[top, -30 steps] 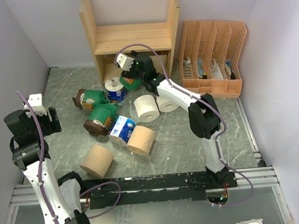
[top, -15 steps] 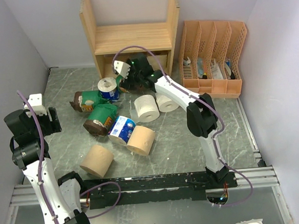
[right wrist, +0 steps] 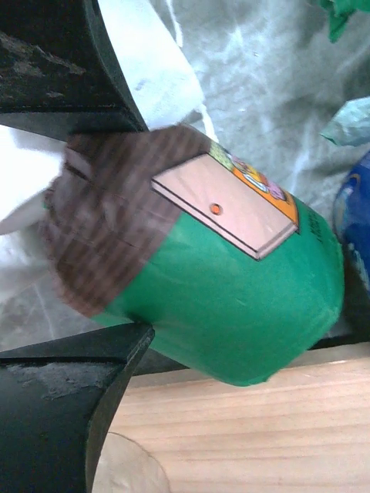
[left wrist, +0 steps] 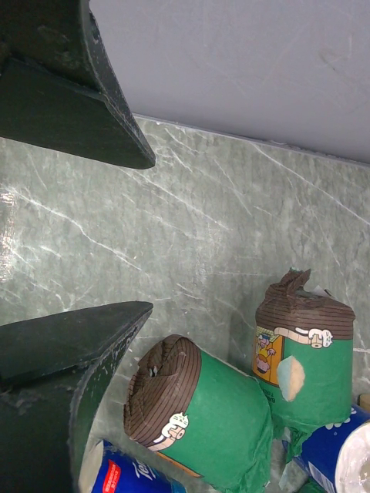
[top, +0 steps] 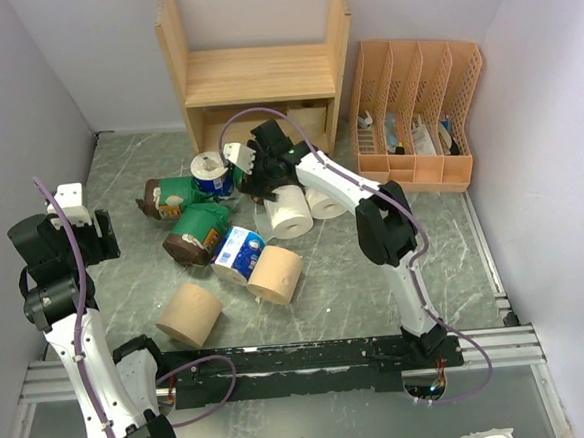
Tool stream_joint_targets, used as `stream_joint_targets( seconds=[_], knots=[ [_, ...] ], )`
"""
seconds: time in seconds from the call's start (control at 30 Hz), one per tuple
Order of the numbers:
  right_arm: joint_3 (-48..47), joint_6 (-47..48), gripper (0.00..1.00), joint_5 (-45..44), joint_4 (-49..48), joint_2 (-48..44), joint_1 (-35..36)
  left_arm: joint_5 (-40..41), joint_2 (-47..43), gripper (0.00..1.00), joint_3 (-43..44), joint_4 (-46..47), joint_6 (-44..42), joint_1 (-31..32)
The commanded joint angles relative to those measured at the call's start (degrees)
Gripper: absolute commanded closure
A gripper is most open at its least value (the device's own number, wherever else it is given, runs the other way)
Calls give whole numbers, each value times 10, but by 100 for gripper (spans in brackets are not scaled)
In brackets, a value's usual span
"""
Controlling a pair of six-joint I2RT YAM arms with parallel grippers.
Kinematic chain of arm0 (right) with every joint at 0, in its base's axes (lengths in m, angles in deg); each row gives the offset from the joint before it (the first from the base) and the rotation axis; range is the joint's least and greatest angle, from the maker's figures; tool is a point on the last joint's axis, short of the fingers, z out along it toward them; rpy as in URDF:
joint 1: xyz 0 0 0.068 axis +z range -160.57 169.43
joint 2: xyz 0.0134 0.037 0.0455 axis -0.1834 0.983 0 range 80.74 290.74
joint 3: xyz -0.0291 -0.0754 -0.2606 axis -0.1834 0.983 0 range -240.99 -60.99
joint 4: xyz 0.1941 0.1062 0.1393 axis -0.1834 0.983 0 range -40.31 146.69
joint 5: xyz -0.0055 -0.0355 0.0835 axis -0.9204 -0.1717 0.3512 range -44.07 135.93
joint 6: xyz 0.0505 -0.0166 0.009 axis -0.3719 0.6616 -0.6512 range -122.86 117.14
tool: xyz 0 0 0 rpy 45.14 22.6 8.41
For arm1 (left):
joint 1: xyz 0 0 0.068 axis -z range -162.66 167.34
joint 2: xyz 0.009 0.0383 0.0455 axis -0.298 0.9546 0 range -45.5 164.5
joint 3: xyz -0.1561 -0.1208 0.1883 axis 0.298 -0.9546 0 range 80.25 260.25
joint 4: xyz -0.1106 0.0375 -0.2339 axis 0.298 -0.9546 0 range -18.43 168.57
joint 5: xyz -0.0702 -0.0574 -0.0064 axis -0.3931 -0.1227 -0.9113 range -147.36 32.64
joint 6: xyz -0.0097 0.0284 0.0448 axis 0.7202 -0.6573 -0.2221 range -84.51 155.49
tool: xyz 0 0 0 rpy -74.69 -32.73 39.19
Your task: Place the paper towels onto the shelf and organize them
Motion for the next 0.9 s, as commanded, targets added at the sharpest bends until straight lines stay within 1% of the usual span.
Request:
stream_joint_targets(
  seconds=[0.0,0.1,0.13,0.17,0.23,0.3,0.33,0.37,0.43,0.5,0.6,0.7,0.87],
  knots=[
    [9,12,11,-12,38,-84,5,-5,-2,20,-2,18,1,-1],
    [7,2,7,-16,33,-134,17,-5,0,20,-3,18,2,-2],
    [2,-7,2,-13,36,-146,20,-5,1,20,-3,17,2,-1],
    [-2,-18,0,-6,39,-158,23,-5,0,20,-2,17,2,-1],
    [-10,-41,0,8,53,-168,25,-5,0,20,-2,17,2,-2],
    [-19,-61,0,22,88,-174,26,-4,-2,20,-2,17,3,-1],
    [-26,-64,0,38,123,-177,26,-4,-2,20,-3,17,3,-1],
    [-37,-54,0,62,187,-178,28,-4,-3,20,-3,17,3,-1],
    [-47,3,0,135,325,-183,29,-4,-6,20,-3,18,3,-1],
    [-8,40,1,177,398,-205,30,-3,-5,20,-3,19,2,-1],
    [98,73,6,202,438,-250,30,-3,-2,20,-3,19,2,-1],
    [164,75,9,207,436,-282,30,-2,1,20,-3,19,2,-1],
    [203,69,14,204,411,-285,29,-2,0,20,-3,19,3,-1]
  ],
)
